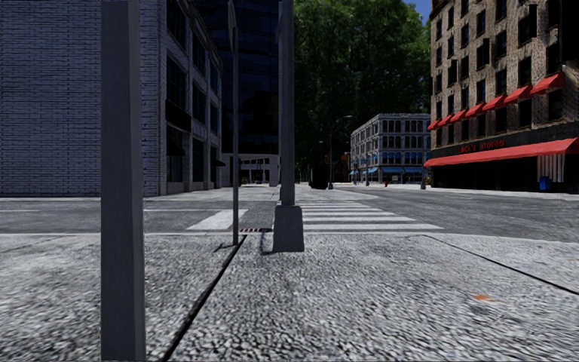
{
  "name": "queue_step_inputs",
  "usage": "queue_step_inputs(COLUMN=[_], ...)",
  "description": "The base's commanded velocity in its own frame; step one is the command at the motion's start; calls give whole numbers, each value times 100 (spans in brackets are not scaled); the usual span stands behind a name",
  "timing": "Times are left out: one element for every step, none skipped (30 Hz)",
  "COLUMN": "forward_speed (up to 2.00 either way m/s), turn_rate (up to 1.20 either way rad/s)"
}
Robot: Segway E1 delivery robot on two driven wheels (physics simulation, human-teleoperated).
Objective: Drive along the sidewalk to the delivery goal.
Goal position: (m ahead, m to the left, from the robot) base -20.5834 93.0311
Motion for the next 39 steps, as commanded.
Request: queue_step_inputs(forward_speed=[0, 0, 0, 0, 0, 0, 0, 0, 0, 0, 0, 0, 0, 0, 0, 0, 0, 0, 0, 0, 0, 0, 0, 0, 0, 0, 0, 0, 0, 0, 0, 0, 0, 0, 0, 0, 0, 0, 0], turn_rate=[-120, -120, -120, -120, -120, -120, -120, -120, -120, -120, -120, -120, -120, -120, -120, -120, -120, -120, -120, -120, -120, -120, -120, -120, -120, -120, -120, -120, -120, -120, -120, -120, -120, -120, -120, -120, -120, -120, -120])
